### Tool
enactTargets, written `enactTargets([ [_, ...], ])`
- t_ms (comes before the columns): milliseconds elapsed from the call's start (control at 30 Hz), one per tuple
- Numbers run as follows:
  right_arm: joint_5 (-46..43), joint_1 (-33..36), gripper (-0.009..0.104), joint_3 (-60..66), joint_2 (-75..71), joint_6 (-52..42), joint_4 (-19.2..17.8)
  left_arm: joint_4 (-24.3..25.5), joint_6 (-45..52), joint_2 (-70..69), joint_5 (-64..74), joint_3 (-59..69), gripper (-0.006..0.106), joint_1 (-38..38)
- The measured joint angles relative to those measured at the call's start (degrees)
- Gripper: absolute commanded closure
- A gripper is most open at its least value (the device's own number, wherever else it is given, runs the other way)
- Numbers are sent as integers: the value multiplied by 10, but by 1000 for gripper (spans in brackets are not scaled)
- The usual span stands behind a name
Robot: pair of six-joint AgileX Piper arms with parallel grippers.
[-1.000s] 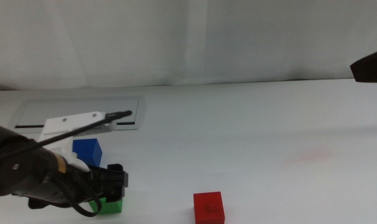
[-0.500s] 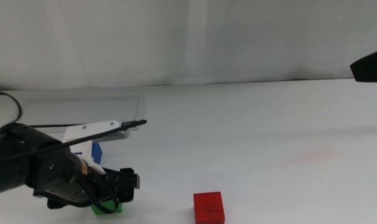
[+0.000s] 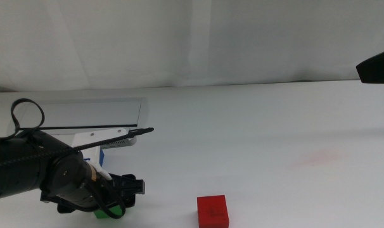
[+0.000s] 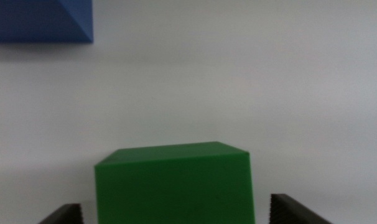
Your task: Stack red cubes first, then green, then blue cubes in a specific spot.
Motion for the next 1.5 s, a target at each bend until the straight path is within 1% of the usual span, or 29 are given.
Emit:
enactTargets([
  [167, 0, 0, 13, 0, 0, -1, 0, 15, -6, 0, -5, 0, 42, 0],
  [267, 0, 0, 13, 0, 0, -1, 0, 17, -12, 5, -6, 0, 47, 0],
  [367, 1, 0, 13, 0, 0, -1, 0, 18, -15, 18, -8, -2, 57, 0],
  [433, 2, 0, 13, 0, 0, -1, 0, 19, -15, 22, -9, -4, 69, 0],
  [500, 3, 0, 13, 0, 0, -1, 0, 21, -15, 24, -11, -7, 86, 0],
  [533, 3, 0, 13, 0, 0, -1, 0, 22, -15, 25, -12, -7, 97, 0],
  [567, 3, 0, 13, 0, 0, -1, 0, 22, -13, 25, -13, -7, 103, 0],
  [733, 4, 0, 13, 0, 0, -1, 0, 24, 2, 24, -17, -8, 103, 0],
  [900, 4, 0, 13, 0, 0, -1, 0, 23, 22, -3, 50, -42, 103, -9],
  [1000, 4, 0, 13, 0, 0, 1, 0, 23, 31, -23, 100, -84, 103, -31],
  [1133, 4, 0, 13, 0, 0, 1, 0, 23, 30, -40, 164, -153, 103, -96],
  [1233, 4, 0, 13, 0, 0, 1, 0, 25, 10, -42, 183, -185, 103, -146],
  [1367, 4, 0, 13, 0, 0, 1, 0, 50, -57, -42, 213, -204, 103, -205],
  [1500, 4, 0, 13, 0, 0, 14, 0, 56, -128, -42, 226, -205, 103, -246],
])
